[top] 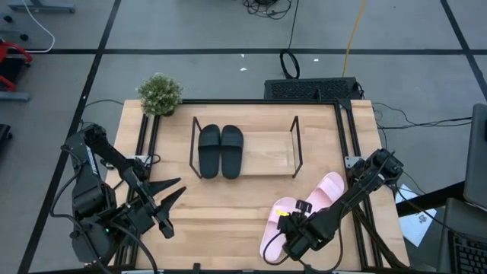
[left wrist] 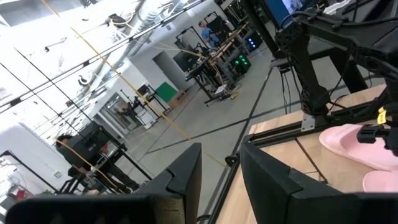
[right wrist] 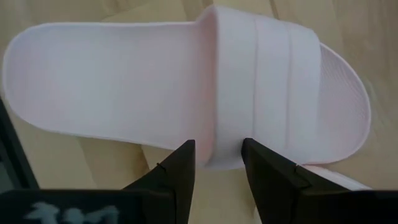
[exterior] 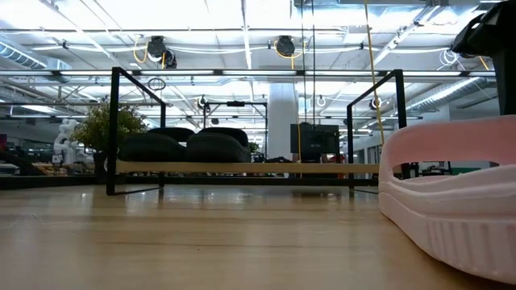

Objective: Pick and place slides into the shelf
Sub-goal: Put the left pink slipper on the shelf

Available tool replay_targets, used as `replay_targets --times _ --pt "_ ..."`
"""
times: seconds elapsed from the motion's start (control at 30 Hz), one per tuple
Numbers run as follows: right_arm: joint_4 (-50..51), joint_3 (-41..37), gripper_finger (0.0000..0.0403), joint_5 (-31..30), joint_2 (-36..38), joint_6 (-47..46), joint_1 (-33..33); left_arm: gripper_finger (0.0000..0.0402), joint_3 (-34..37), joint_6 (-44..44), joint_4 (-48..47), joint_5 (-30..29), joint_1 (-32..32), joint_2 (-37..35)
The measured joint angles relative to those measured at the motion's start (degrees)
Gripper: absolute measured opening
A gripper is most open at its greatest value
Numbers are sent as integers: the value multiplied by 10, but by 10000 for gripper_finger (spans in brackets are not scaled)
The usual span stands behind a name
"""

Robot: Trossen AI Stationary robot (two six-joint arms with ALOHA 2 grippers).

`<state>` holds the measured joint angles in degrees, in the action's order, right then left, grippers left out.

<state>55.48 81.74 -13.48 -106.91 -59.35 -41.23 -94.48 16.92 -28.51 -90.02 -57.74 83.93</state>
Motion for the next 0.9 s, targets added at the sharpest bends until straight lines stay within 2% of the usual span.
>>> replay_targets --times 0.43,0.67,0.9 --pt "29 0 128 0 0 -49 4 118 0 -5 0 0 0 0" --pt "37 -2 126 -47 -2 -90 6 118 0 -5 0 0 0 0" --pt "33 -2 94 -46 -2 -85 14 118 0 -4 0 0 0 0"
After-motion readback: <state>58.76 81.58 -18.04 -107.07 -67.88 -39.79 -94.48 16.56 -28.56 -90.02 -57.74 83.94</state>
